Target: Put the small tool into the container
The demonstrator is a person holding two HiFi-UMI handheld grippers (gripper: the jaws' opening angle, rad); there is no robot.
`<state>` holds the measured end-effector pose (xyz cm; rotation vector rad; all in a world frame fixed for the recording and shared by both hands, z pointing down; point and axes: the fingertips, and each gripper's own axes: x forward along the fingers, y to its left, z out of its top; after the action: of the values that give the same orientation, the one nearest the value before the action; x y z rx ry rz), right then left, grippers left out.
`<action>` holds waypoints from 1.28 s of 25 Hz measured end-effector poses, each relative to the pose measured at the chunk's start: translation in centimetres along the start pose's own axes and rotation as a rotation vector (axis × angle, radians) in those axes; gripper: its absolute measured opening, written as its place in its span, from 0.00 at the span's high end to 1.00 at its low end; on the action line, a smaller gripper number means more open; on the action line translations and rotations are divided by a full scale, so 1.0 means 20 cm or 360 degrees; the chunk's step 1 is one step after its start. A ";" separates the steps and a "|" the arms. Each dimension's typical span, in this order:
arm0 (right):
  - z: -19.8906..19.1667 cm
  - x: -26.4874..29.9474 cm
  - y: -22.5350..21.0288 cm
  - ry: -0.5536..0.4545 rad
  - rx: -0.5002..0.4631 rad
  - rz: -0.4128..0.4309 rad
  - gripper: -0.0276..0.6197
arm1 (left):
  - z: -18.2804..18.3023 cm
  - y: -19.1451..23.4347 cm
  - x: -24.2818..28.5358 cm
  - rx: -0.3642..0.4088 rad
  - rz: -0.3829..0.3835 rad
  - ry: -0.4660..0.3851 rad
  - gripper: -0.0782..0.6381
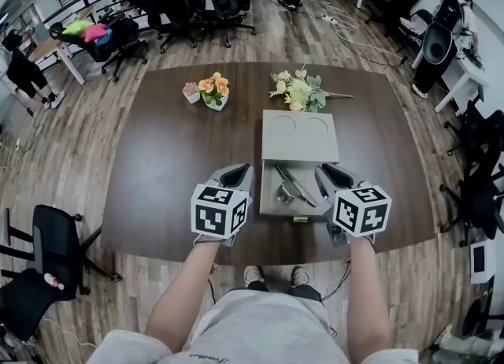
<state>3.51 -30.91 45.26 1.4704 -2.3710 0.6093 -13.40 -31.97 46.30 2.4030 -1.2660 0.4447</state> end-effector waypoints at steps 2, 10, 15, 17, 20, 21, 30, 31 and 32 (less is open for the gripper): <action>0.05 -0.05 -0.01 -0.0038 -0.0010 -0.0039 0.85 | 0.03 0.01 -0.01 -0.0001 0.0008 -0.0021 0.89; 0.20 -0.21 -0.02 -0.0170 -0.0093 -0.0159 0.86 | 0.16 0.04 -0.09 -0.0001 0.0060 -0.0124 0.89; 0.23 -0.23 0.00 -0.0210 -0.0146 -0.0197 0.89 | 0.18 0.06 -0.11 0.0024 0.0085 -0.0143 0.89; 0.23 -0.24 0.00 -0.0218 -0.0148 -0.0215 0.91 | 0.18 0.06 -0.12 0.0032 0.0093 -0.0144 0.89; 0.23 -0.26 -0.02 -0.0224 -0.0144 -0.0241 0.95 | 0.19 0.06 -0.12 0.0027 0.0099 -0.0153 0.89; 0.23 -0.26 -0.03 -0.0226 -0.0142 -0.0250 0.95 | 0.19 0.06 -0.12 0.0024 0.0099 -0.0156 0.89; 0.24 -0.27 -0.04 -0.0233 -0.0125 -0.0268 0.95 | 0.18 0.08 -0.11 0.0016 0.0108 -0.0134 0.89; 0.23 -0.27 -0.04 -0.0233 -0.0124 -0.0267 0.95 | 0.18 0.08 -0.11 0.0015 0.0105 -0.0133 0.89; 0.23 -0.27 -0.04 -0.0232 -0.0122 -0.0267 0.95 | 0.17 0.08 -0.11 0.0013 0.0103 -0.0131 0.89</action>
<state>6.59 -29.37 38.99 1.7104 -2.3154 0.3779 -15.50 -32.85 42.57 2.4151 -1.3831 0.3736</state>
